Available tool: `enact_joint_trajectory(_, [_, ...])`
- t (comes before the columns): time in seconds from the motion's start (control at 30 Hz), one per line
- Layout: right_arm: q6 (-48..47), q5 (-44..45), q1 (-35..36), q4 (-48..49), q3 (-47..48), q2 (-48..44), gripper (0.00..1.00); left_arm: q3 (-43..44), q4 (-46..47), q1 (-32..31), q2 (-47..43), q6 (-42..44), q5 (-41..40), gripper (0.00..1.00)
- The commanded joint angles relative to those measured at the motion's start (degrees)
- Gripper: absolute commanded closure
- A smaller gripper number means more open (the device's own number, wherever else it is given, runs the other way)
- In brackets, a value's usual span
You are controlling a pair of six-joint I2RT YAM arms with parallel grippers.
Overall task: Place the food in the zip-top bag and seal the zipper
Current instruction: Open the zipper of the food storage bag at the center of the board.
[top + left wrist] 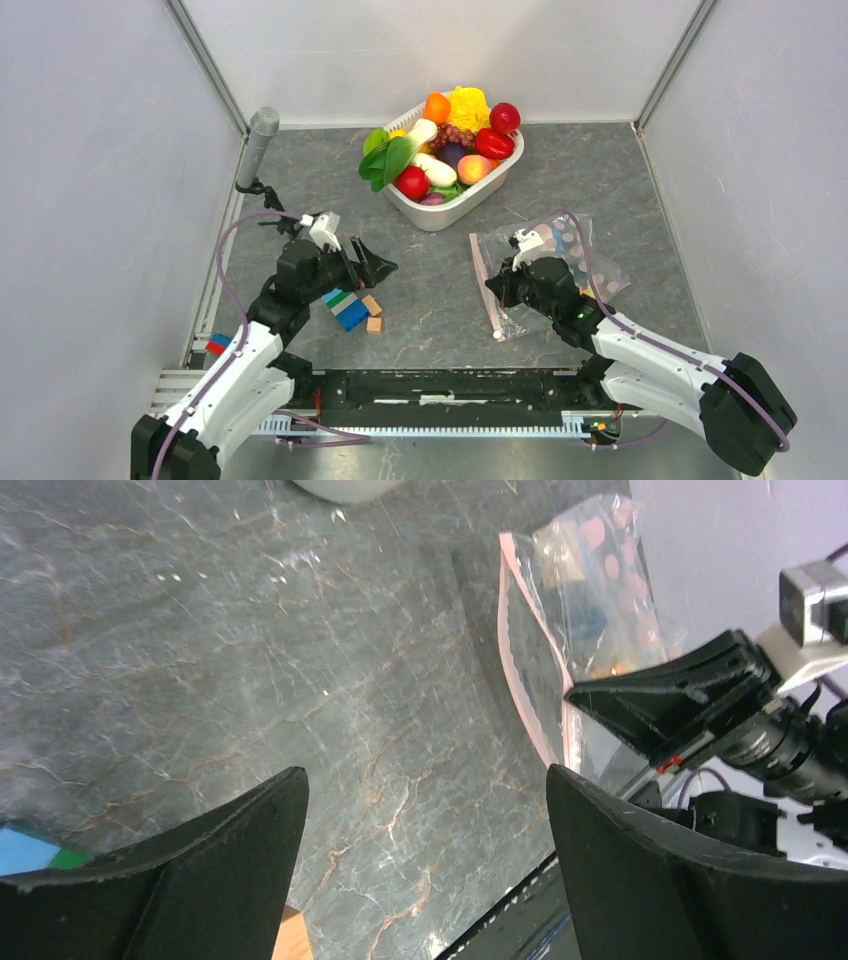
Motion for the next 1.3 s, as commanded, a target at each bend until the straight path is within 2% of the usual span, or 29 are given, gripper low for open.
enact_joint_trajectory(0.0, [0.89,-0.15,0.16,2.04,0.16,-0.1,1.0,-3.93,6.66,-4.83,0.03,-1.16,-3.0,0.06])
enact_joint_trajectory(0.27, [1.89,-0.41,0.13,1.79,-0.07,-1.4,1.0,-10.18,12.57,-12.79,-2.12,-4.43,-7.3,0.07])
enact_joint_trajectory(0.43, [2.66,-0.46,0.14,1.7,-0.25,-1.98,1.0,-12.38,19.36,-19.48,1.89,-6.12,-11.88,0.09])
enact_joint_trajectory(0.7, [4.04,-0.86,0.16,1.42,-0.75,-5.01,1.0,-11.07,35.02,-27.94,17.69,-7.81,-16.5,0.1])
enact_joint_trajectory(1.0, [5.26,-4.27,0.16,-0.92,-0.05,-8.84,1.0,-6.12,59.83,-30.73,39.33,-10.64,-13.92,0.14])
enact_joint_trajectory(1.17, [6.01,-5.4,0.15,-0.93,-0.02,-10.32,1.0,-1.92,68.37,-31.49,48.7,-12.98,-12.02,0.19])
enact_joint_trajectory(1.27, [6.02,-5.98,0.16,-1.34,0.59,-10.5,1.0,1.1,66.98,-31.49,51.17,-11.86,-11.16,0.2])
